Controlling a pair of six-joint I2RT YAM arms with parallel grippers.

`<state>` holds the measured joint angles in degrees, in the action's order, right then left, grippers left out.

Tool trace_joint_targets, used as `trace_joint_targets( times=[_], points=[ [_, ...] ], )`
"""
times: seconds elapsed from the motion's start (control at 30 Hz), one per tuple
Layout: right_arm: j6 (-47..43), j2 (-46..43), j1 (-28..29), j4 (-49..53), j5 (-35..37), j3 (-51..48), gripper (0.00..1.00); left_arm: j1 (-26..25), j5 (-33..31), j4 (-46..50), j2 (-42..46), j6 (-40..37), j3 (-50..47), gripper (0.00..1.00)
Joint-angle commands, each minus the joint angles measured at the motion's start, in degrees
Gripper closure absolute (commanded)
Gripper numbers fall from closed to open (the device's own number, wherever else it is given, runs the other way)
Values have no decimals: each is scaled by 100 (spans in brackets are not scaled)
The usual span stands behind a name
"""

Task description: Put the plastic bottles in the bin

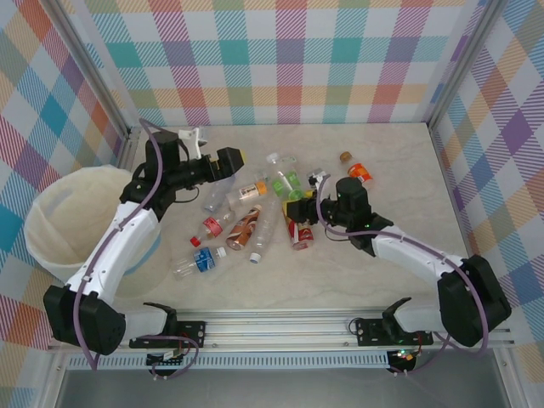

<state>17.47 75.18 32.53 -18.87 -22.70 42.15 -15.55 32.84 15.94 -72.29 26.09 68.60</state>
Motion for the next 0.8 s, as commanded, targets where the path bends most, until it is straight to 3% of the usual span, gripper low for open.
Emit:
trace_joint_targets(
  times=[0.0,0.17,0.3,0.4,0.57,0.77],
  points=[
    [-34,117,81,-401,-695,470,47,-124,242,-456,108,-199,45,0],
    [-125,261,334,-336,-770,587,46,-154,425,-640,-125,-26,227,0],
    [-125,440,438,-209,-1010,826,46,-262,204,-675,-164,1,202,4],
    [-232,517,523,10,-1080,1017,45,-273,112,-672,-119,-15,139,15],
    [-231,611,594,15,-1151,1100,44,-273,22,-567,-75,-94,131,45],
    [-174,783,623,-20,-1277,1255,44,-274,506,-513,-133,-264,170,54]
  ],
)
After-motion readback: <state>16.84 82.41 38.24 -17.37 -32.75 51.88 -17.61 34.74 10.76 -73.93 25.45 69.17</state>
